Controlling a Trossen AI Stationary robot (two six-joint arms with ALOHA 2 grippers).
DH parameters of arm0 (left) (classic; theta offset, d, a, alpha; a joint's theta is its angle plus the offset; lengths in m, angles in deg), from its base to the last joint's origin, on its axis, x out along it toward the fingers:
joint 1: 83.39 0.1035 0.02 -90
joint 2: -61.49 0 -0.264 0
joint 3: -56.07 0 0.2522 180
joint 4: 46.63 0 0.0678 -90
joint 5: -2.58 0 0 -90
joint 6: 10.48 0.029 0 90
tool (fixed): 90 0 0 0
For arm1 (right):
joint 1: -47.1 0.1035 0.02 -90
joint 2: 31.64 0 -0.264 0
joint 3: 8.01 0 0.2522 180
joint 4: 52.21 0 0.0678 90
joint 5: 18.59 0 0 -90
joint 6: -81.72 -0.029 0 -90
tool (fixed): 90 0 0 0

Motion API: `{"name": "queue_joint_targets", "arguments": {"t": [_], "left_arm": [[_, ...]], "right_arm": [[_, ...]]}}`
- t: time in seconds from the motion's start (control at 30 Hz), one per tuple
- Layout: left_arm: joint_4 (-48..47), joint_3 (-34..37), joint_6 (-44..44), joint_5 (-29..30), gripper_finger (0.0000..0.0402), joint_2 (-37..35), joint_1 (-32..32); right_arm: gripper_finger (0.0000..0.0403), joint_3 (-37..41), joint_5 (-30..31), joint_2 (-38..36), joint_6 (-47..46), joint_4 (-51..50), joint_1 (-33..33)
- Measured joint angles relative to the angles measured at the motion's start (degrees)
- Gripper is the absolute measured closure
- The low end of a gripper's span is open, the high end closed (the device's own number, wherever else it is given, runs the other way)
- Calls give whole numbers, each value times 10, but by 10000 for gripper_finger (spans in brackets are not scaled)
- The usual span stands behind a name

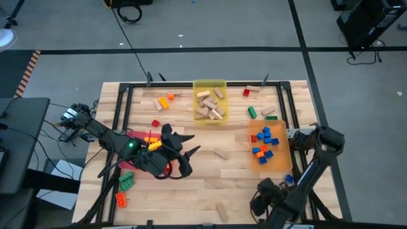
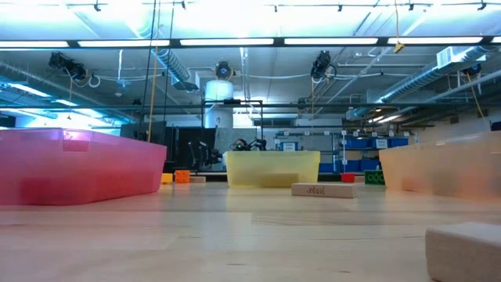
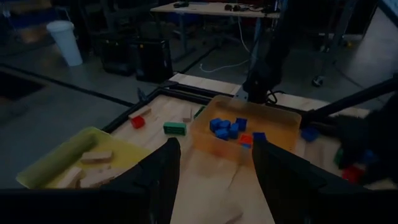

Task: Sort blocks by size
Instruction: Put the 1 stud red game piece into the orange bin, then put the wooden block into the yellow bin

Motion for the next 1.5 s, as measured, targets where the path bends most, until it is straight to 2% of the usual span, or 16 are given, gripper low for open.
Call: {"name": "queue_joint_targets", "arguments": {"t": [0.13,0.2,0.37,0.47,0.7,0.9,1.2,1.5], "left_arm": [[4,0,28,0,193,0,0],[3,0,40,0,193,0,0],[3,0,67,0,193,0,0],[3,0,69,0,193,0,0],[3,0,67,-15,193,0,-4],[3,0,67,-56,193,0,-4],[3,0,53,-89,193,0,-4],[3,0,56,-90,193,0,-4]], "right_arm": [[182,-1,67,-57,10,-65,-21],[181,-1,78,-84,11,-118,-34],[181,-1,55,-139,7,-268,-79],[181,25,39,-166,28,-300,-111],[180,192,-12,-243,69,-166,-166],[176,275,-53,-297,45,-129,-178],[157,341,-91,-327,16,-57,-182],[136,343,-91,-325,28,-50,-181]]}}
